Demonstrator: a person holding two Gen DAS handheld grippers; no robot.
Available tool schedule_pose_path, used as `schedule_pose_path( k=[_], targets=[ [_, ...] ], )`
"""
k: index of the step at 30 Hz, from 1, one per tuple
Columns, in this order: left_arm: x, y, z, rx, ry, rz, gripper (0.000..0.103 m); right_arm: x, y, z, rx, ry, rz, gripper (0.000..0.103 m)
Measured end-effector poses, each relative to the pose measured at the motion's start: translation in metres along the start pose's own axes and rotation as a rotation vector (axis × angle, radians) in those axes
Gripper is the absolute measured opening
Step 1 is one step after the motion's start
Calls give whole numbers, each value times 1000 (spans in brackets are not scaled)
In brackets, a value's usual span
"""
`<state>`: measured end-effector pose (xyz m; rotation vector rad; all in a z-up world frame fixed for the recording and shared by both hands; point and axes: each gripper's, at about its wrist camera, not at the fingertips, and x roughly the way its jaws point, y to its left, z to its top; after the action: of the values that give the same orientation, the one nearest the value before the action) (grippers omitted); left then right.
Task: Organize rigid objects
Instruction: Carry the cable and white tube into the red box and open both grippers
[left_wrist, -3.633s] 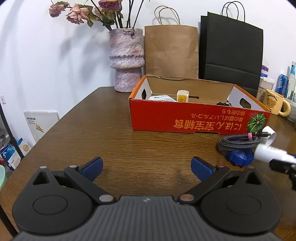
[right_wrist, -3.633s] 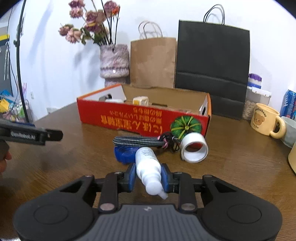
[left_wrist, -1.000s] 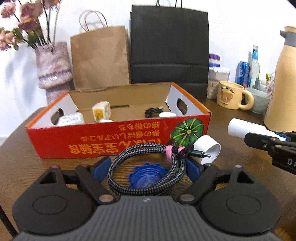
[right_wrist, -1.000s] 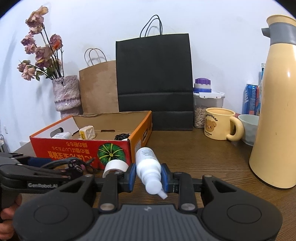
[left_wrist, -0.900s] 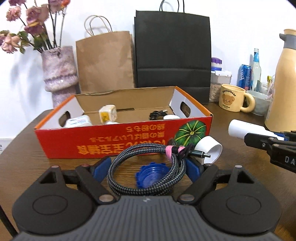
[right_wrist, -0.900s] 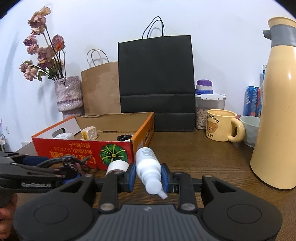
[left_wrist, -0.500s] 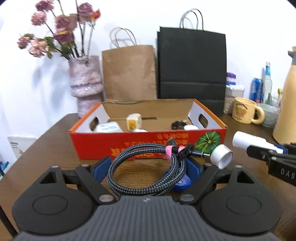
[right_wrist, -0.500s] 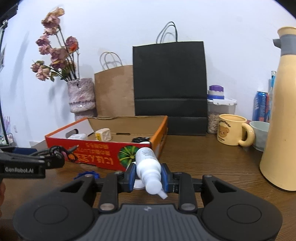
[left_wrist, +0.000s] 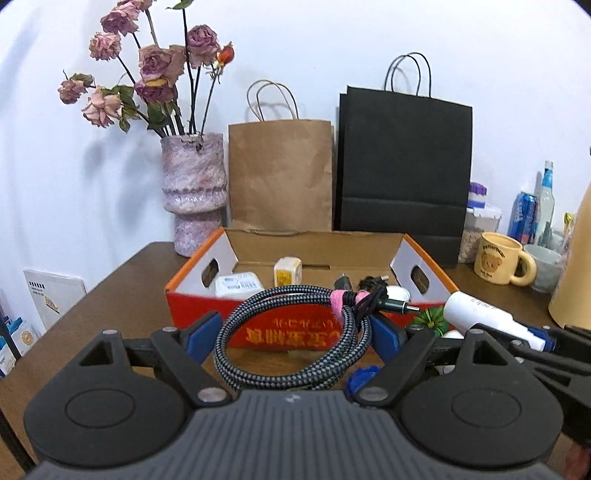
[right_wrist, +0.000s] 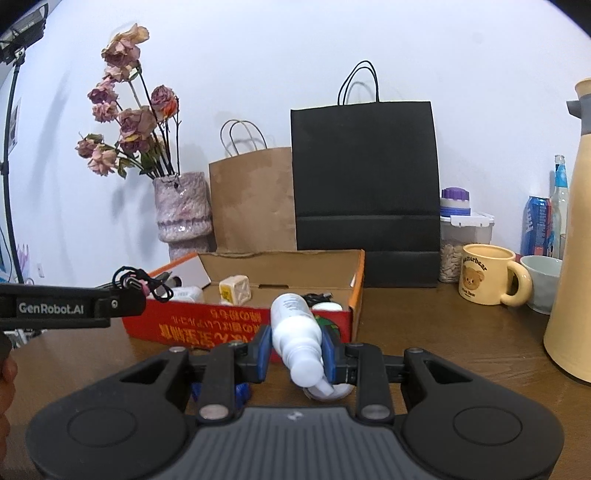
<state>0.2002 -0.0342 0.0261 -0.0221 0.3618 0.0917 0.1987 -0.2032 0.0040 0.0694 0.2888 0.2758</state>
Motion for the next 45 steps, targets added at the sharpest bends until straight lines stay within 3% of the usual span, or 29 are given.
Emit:
schedule_pose_path(
  k=[17, 45],
  targets=[
    [48, 15, 43, -69, -51, 56, 85, 50, 29, 36, 8, -86, -24, 27],
    [163, 26, 67, -24, -8, 121, 85, 166, 21, 56, -23, -20, -31, 28]
  ],
)
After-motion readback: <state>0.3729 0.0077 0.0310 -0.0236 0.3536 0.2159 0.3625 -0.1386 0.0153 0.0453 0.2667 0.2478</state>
